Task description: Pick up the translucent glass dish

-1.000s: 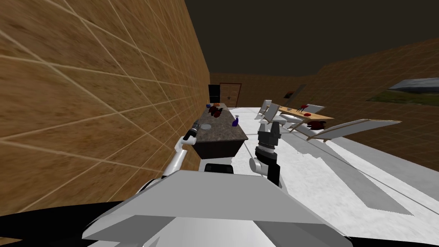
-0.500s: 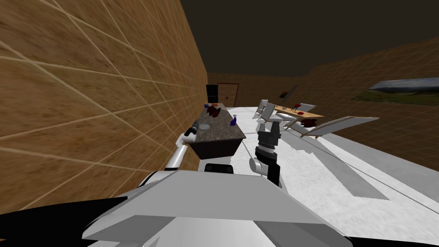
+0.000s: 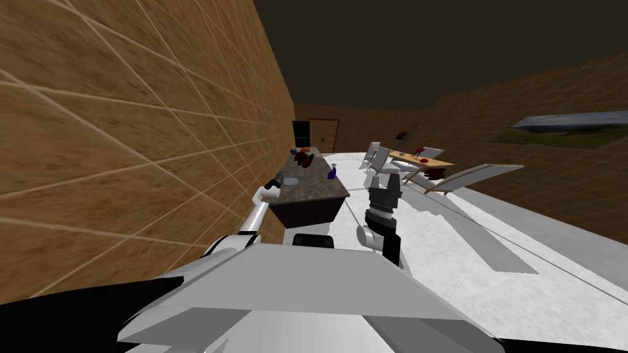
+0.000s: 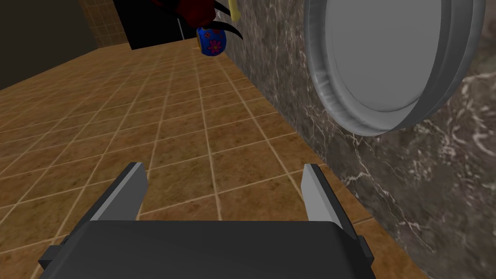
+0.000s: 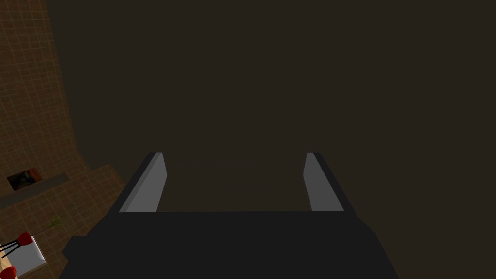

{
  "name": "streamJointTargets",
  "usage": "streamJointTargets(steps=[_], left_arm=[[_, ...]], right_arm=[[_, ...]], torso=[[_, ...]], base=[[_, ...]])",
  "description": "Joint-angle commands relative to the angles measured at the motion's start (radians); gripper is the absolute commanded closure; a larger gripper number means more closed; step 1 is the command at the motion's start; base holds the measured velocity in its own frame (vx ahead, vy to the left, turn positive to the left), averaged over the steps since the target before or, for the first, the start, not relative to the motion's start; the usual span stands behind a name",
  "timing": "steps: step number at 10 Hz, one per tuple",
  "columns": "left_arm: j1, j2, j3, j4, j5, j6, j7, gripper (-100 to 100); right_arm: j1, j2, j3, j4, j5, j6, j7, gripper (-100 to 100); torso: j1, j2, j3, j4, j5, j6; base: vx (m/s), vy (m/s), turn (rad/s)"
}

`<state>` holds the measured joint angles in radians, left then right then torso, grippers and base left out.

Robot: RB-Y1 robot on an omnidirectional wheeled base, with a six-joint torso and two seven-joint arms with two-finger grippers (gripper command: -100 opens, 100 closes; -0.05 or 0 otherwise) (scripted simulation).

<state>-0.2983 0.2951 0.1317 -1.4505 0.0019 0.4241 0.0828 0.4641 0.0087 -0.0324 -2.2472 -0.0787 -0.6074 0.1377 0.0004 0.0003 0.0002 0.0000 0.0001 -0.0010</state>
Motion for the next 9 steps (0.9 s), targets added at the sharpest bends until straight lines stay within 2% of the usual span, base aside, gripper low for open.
streamJointTargets(steps=[1, 3, 4, 5, 6, 7, 8, 9], left_arm=[[-0.05, 0.015, 0.019, 0.05, -0.005, 0.05, 0.012, -100], [-0.065, 0.015, 0.019, 0.07, -0.005, 0.083, 0.012, -100], [-0.11, 0.031, 0.038, 0.116, -0.007, 0.122, 0.023, -100], [-0.122, 0.031, 0.038, 0.134, -0.007, 0.146, 0.023, -100], [-0.157, 0.047, 0.057, 0.163, -0.009, 0.177, 0.035, -100], [-0.178, 0.047, 0.057, 0.185, -0.009, 0.21, 0.035, -100], [-0.178, 0.047, 0.057, 0.199, -0.009, 0.218, 0.035, -100], [-0.225, 0.063, 0.076, 0.238, -0.01, 0.261, 0.046, -100]], right_arm=[[0.0, 0.0, 0.0, 0.0, 0.0, 0.0, 0.0, 0], [0.0, 0.0, 0.0, 0.0, 0.0, 0.0, 0.0, 0], [0.0, 0.0, 0.0, 0.0, 0.0, 0.0, 0.0, 0], [0.0, 0.0, 0.0, 0.0, 0.0, 0.0, 0.0, 0], [0.0, 0.0, 0.0, 0.0, 0.0, 0.0, 0.0, 0], [0.0, 0.0, 0.0, 0.0, 0.0, 0.0, 0.0, 0], [0.0, 0.0, 0.0, 0.0, 0.0, 0.0, 0.0, 0], [0.0, 0.0, 0.0, 0.0, 0.0, 0.0, 0.0, 0]], torso=[[0.0, 0.0, 0.0, 0.0, 0.0, 0.0], [0.0, 0.0, 0.0, 0.0, 0.0, 0.0], [0.0, 0.0, 0.0, 0.0, 0.0, 0.0], [0.0, 0.0, 0.0, 0.0, 0.0, 0.001], [0.0, 0.0, 0.0, 0.0, 0.0, 0.0], [0.0, 0.0, 0.0, 0.0, 0.0, 0.001], [0.0, 0.0, 0.0, 0.0, 0.0, 0.0], [0.0, 0.0, 0.0, 0.0, 0.0, 0.0]], base=[[-0.01, -0.007, -0.123], [-0.006, -0.002, -0.031], [-0.005, -0.006, -0.125], [-0.004, -0.001, -0.071], [-0.005, -0.005, -0.121], [-0.003, -0.002, -0.066], [0.0, -0.001, 0.015], [0.001, -0.005, -0.112]])
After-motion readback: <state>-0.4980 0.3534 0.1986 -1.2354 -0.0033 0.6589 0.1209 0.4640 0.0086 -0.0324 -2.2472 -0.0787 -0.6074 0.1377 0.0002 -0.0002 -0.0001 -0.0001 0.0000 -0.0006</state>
